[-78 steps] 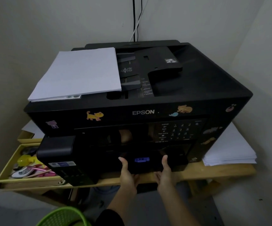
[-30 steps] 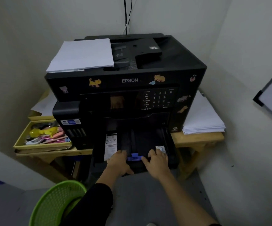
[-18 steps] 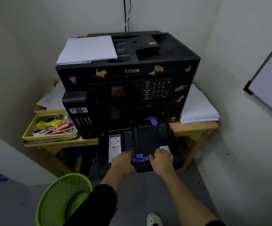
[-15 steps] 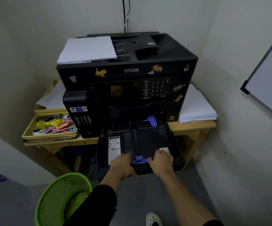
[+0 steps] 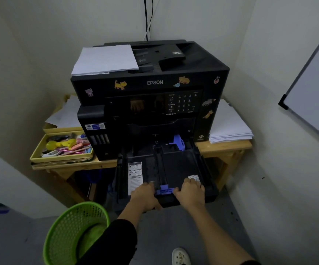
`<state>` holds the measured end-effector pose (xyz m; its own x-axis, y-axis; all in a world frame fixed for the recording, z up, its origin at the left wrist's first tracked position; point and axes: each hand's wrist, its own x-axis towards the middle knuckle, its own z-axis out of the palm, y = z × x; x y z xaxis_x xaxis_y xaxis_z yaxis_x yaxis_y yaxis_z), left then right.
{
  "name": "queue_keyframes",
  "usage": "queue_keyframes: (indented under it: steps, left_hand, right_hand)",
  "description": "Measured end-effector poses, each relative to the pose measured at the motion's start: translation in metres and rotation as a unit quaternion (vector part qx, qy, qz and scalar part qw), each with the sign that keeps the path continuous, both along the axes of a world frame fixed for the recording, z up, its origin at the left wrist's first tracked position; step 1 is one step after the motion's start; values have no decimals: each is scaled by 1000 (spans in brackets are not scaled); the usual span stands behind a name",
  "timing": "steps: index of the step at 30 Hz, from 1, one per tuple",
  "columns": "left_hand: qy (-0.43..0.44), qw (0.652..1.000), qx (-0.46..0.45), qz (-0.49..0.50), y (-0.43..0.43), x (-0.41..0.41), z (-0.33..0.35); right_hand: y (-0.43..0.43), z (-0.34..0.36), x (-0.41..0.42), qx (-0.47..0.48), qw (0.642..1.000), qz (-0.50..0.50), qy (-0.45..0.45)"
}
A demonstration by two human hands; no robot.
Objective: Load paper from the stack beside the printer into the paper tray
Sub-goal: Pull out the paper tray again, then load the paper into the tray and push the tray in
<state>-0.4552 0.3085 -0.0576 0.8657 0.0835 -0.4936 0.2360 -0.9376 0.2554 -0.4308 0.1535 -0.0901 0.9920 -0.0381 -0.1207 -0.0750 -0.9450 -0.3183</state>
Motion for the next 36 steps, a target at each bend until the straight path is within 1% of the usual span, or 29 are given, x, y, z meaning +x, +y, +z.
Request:
queue_keyframes:
  steps: [5,8,10,11,12,13,15,18,20,23,25,27,29,31,33,36]
  left_hand:
    - [18,999,14,-26,-8,-3,0]
    - [60,998,-13,-27,-10,3,7]
    - [107,993,-26,-40,-7,11,19]
    - [115,992,-28,-46,-5,15,27]
    - [102,993,-30,-49,-3,20,36]
    - [65,996,-36,-44,-1,26,46]
    - [-48,998,-39,-11,6,39,67]
    - [-213,975,-40,45,18,65,100]
    - [-320,944,-61,62,27,86,124]
    - [-458,879,-105,77,42,122,170]
    - [-518,843,-125,75,54,148,200]
    - [-547,825,-122,76,65,173,223]
    - [-548,827,-83,92,79,200,239]
    - [-523,844,-22,118,95,224,249]
    - [-482,864,23,145,112,245,256]
    - [-406,895,55,174,132,264,260]
  right_hand:
    - [9,3,-5,-11,1000,-29,2]
    - [20,10,-6,-24,998,-50,4]
    - [28,19,-2,-9,998,-64,-13]
    - [31,25,1,1,997,-67,-26]
    - [35,31,6,11,997,-67,-41]
    - [40,39,11,22,996,-65,-56]
    - [51,57,24,56,992,-61,-91]
    - [67,91,46,126,979,-39,-154]
    - [78,115,64,177,962,-20,-209]
    - [95,160,100,268,921,0,-284]
    - [105,191,127,330,890,14,-315]
    - [116,221,153,383,865,35,-322]
    - [129,248,182,413,856,51,-308]
    - [142,268,213,424,861,55,-276]
    - [156,282,243,433,874,52,-216]
    - [174,290,279,412,902,28,-126]
